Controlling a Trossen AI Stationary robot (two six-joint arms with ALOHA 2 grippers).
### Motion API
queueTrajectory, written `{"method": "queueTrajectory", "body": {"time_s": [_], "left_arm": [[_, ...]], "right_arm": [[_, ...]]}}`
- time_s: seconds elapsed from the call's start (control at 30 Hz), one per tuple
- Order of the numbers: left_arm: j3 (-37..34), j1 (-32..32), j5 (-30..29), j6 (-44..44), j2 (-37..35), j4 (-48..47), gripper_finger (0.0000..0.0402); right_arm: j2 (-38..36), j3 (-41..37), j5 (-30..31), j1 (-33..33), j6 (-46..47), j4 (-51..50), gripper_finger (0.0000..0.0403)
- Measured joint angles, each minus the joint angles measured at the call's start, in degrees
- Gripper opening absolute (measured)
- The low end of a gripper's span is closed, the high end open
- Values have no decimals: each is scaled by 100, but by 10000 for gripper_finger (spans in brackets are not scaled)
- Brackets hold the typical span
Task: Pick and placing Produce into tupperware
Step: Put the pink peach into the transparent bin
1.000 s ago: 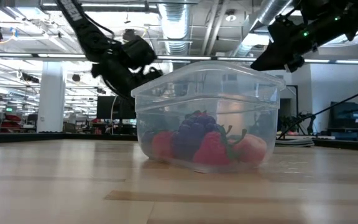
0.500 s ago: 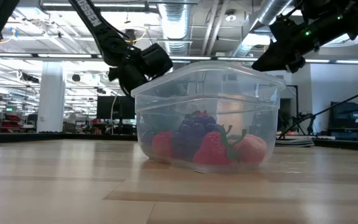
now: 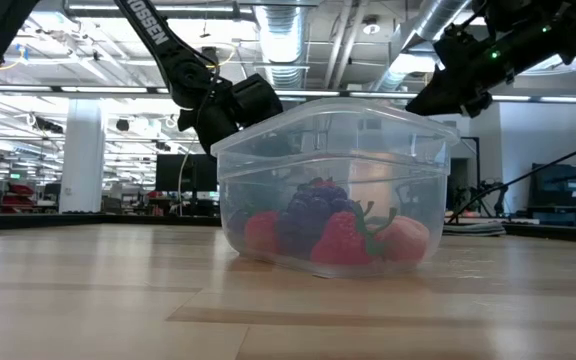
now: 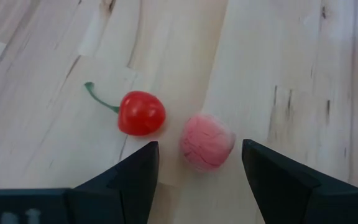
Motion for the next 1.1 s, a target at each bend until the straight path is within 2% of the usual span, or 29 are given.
{"method": "queueTrajectory", "body": {"time_s": [0.17, 0.77, 1.1], "left_arm": [[2, -36, -75, -67, -2, 31, 211], [2, -81, -31, 48, -4, 28, 106], [2, -90, 7, 83, -9, 4, 77]], "right_arm": [[0, 0, 4, -42, -35, 11, 122], [0, 0, 2, -72, -44, 11, 122], [0, 0, 2, -72, -44, 7, 122]]}}
